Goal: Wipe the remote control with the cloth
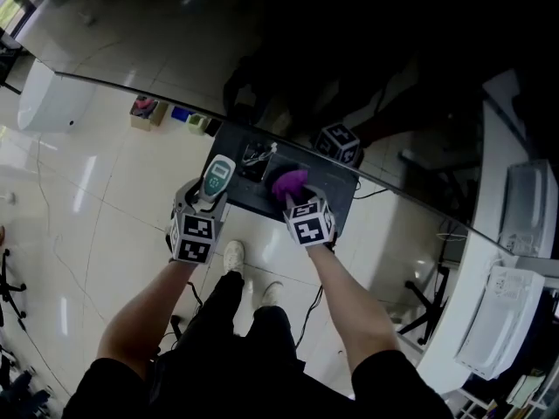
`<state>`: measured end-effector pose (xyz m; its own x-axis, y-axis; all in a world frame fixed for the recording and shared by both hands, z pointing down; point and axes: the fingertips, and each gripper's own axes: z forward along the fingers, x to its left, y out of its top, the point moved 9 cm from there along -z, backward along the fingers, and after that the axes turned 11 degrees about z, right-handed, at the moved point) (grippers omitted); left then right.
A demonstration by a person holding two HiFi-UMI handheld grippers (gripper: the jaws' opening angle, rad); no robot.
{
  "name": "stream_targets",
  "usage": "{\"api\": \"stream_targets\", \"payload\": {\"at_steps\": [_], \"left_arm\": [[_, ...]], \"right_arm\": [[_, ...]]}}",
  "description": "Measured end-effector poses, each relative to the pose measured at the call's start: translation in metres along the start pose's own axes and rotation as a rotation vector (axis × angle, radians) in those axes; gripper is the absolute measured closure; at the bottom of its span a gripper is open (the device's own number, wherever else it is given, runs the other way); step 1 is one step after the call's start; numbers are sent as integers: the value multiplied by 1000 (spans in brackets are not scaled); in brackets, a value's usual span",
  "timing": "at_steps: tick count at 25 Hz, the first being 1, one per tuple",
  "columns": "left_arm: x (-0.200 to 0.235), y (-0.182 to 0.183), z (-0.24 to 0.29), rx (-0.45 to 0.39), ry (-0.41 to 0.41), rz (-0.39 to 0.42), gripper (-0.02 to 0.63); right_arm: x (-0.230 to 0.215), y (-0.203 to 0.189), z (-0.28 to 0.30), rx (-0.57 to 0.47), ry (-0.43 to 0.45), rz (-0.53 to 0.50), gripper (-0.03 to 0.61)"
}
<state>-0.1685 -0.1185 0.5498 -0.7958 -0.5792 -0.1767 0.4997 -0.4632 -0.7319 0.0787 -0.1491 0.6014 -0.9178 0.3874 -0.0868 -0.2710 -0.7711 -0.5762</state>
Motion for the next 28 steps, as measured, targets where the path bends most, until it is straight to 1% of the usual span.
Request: {"api": "stream_targets", "payload": {"at_steps": [3, 5, 9, 11, 13, 15, 17, 19, 22, 25, 28], "left_arm": [[-11, 19, -32, -34, 19, 21, 377], [-22, 37, -57, -62, 23, 50, 379], [-65, 66, -110, -121, 28, 129, 377], [-88, 81, -133, -154, 38, 192, 377], [-110, 96, -155, -184, 57, 271, 379], [-132, 108, -175, -209, 85, 365, 379], [-152, 119, -196, -233, 124, 452, 379], [-165, 129, -216, -251, 160, 505, 379], [-174, 129, -234, -264, 180, 537, 379], [-175, 123, -245, -271, 183, 544, 380], [-171, 119, -254, -274, 182, 542, 380]], "right_arm": [[9, 8, -58, -92, 31, 5, 445], [20, 16, -101, -165, 60, -6, 445], [52, 29, -198, -310, 152, -81, 445], [72, 37, -240, -371, 214, -144, 445], [93, 41, -272, -402, 280, -217, 445], [113, 39, -295, -402, 332, -292, 445], [129, 33, -309, -386, 359, -358, 445], [136, 26, -316, -377, 360, -402, 445], [132, 25, -327, -387, 317, -432, 445], [119, 31, -331, -403, 272, -413, 445], [107, 41, -334, -424, 228, -371, 446]]}}
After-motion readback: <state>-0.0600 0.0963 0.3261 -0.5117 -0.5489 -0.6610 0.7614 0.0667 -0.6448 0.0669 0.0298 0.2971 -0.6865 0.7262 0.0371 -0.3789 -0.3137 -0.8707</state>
